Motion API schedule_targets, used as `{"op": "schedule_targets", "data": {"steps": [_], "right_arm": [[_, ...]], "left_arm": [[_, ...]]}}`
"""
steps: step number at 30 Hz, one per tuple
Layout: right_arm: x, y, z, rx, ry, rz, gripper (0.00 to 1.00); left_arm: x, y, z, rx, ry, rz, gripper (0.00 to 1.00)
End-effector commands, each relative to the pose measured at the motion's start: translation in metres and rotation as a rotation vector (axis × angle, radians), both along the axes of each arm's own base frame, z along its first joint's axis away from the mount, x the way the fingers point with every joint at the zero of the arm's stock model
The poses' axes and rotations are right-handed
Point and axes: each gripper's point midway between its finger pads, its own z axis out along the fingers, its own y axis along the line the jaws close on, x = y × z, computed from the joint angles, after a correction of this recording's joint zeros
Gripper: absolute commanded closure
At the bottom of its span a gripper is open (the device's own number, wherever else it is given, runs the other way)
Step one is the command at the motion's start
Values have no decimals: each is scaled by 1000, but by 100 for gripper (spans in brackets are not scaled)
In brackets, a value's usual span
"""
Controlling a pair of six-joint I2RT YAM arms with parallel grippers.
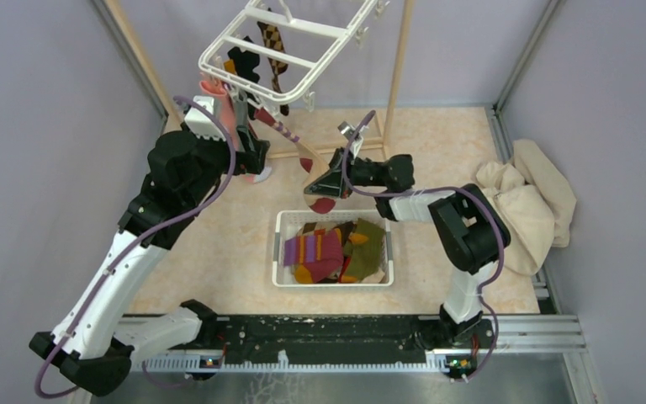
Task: Remove the socks clipped to the hanger
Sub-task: Adjust the hanger on the clothesline, then remove the sock from the hanger.
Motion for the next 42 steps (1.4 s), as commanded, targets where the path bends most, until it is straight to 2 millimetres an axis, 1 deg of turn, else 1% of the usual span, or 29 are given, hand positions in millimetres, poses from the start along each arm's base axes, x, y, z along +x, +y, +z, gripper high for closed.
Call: {"op": "schedule_targets", "data": {"steps": [1,5,9,11,13,16,20,21,28,29,32,39,42], "right_arm": [[-26,-21,32,88,-111,76,100],[-16,-18,26,69,-108,20,100],[-2,-11,17,18,-106,-80,100],[7,-2,9,-51,-138,-168,100],[17,10,-2,-158,-188,-277,100],[18,30,-16,-312,-253,-379,100],[30,38,-28,-418,-267,-518,100],[33,39,-31,-442,-271,-551,100],[45,37,-37,-531,-294,-749,100],[51,34,-36,-548,-295,-804,100],[55,31,-37,-589,-306,-891,100],[62,27,-32,-652,-340,-1056,100],[66,21,-30,-668,-350,-1130,100]], "left_arm": [[7,-8,41,-65,-95,-55,2],[15,-9,46,-90,-92,-42,2],[23,-9,48,-111,-83,-17,2],[27,-8,47,-116,-73,-2,1],[31,-8,46,-120,-65,10,1],[34,-7,44,-122,-48,24,1],[36,-4,44,-129,-42,46,2],[36,-3,45,-131,-43,51,2],[36,-2,48,-144,-42,59,3],[37,-3,48,-148,-41,56,3],[37,-7,47,-161,-38,43,3],[35,-15,44,-193,-23,7,5],[36,-22,44,-216,-15,-17,6]]}}
